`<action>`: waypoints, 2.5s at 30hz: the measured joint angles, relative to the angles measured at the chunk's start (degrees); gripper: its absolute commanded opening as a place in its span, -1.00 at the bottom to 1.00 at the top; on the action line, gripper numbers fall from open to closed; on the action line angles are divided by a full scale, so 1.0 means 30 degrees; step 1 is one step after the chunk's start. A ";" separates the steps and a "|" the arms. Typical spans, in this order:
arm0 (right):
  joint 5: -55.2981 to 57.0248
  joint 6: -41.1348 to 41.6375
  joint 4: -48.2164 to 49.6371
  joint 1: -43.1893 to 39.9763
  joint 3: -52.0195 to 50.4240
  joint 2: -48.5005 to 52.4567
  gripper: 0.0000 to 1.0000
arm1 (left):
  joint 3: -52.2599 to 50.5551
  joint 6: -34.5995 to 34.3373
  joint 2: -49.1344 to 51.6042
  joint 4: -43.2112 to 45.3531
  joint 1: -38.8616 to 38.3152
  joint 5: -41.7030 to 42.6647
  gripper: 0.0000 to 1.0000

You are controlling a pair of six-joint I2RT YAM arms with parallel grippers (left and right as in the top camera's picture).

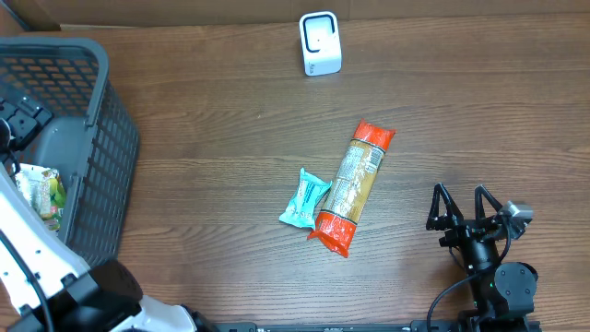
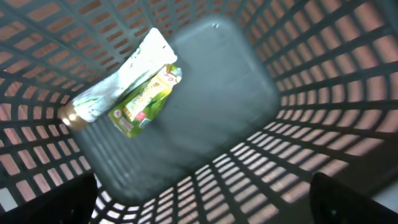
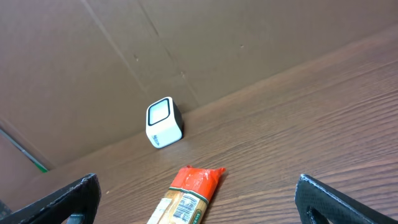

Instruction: Scan the item barcode

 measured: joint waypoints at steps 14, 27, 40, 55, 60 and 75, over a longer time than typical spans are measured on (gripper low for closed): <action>0.0000 0.0000 -0.0007 0.0000 0.0000 0.0000 1.00 | -0.1341 0.2353 0.1887 0.1086 0.0015 -0.0612 0.98; 0.0000 -0.0007 0.0000 0.0000 0.0000 0.0000 1.00 | -0.5690 0.3417 0.2448 0.4568 0.0262 -0.0925 1.00; 0.0000 0.0007 0.0000 0.0000 0.0000 0.0000 1.00 | -0.8983 0.4699 0.2477 0.8051 0.0262 -0.0940 1.00; -0.0007 -0.0007 -0.0007 0.0000 0.0000 0.0000 1.00 | -0.9653 0.6929 0.2477 0.8867 0.1537 -0.1472 0.75; 0.0000 -0.0007 -0.0007 0.0000 0.0000 0.0000 1.00 | -1.0528 0.7118 0.2477 0.9865 0.2550 -0.1515 0.78; 0.0000 0.0007 -0.0015 0.0000 0.0000 0.0000 1.00 | -1.5118 0.8590 0.2477 1.4637 0.2980 -0.1421 0.64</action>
